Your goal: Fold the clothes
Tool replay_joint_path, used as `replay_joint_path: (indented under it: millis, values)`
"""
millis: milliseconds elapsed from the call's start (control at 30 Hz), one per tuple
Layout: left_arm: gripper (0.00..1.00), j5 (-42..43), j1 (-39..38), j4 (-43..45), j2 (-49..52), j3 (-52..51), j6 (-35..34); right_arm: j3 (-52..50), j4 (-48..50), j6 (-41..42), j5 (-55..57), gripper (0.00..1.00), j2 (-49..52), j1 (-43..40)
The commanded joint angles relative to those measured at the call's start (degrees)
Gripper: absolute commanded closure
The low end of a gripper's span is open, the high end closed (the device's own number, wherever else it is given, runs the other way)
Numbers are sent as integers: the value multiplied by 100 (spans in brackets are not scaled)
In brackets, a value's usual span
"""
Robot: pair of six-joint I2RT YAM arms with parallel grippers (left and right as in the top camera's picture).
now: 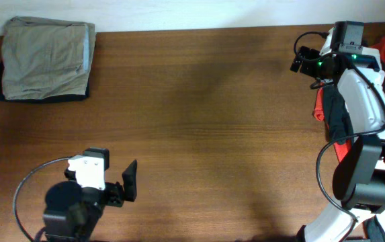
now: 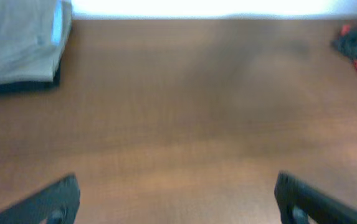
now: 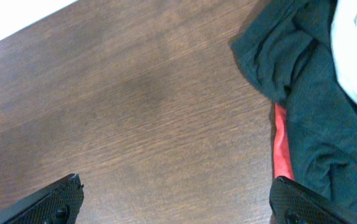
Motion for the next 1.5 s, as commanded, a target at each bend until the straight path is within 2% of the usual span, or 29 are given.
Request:
replay_joint_path:
  millis: [0,33,133,233,300,433,1067,1133,1333,1467]
  values:
    - [1,-70,42,782,-931,-1397,651,44,-9,48,-9,1,-129,20]
    - [1,-68,107,1049,-1174,-1757,713,44,-9,46,-9,1,-129,20]
    - [1,-70,529,2747,-1882,-3040,798,42,-9,48,-9,1,-129,20]
    - [1,-68,643,3604,-2310,-3729,844,44,-9,46,-9,1,-129,20]
    - [1,-68,643,3648,-2472,-3755,1213,44,-9,46,-9,1,-129,20]
    - [1,-26,658,4057,-2470,-3823,1226,44,-9,46,-9,1,-129,20]
    - [1,-46,664,3901,-2468,-3877,1224,44,-11,48,-7,1,-136,52]
    - [1,-46,664,3901,-2468,-3877,1224,44,-13,46,-7,1,-417,107]
    - [1,-46,664,3901,-2468,-3877,1224,42,-13,46,-7,1,-2914,107]
    - [1,-48,664,3901,-2468,-3877,1224,-212,-11,46,-9,1,-4192,105]
